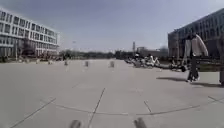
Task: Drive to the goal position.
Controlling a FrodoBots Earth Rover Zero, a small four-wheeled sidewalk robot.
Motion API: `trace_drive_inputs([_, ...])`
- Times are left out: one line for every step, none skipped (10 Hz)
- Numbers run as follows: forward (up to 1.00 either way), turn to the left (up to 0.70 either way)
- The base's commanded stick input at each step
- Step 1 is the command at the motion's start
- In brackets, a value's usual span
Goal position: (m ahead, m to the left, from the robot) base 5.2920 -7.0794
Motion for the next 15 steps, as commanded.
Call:
trace_drive_inputs([0.95,-0.38])
trace_drive_inputs([-0.1,-0.17])
trace_drive_inputs([-1.0,0.01])
trace_drive_inputs([-1.0,0.01])
trace_drive_inputs([-1.0,0.01])
trace_drive_inputs([-1.0,0.01])
trace_drive_inputs([-1.0,0.01])
trace_drive_inputs([-1.0,0.01])
trace_drive_inputs([-0.25,0.0])
trace_drive_inputs([0.0,0.0])
trace_drive_inputs([0.0,0.0])
trace_drive_inputs([0.0,0.0])
trace_drive_inputs([0.0,0.0])
trace_drive_inputs([0.29,0.0])
trace_drive_inputs([1.0,0.01])
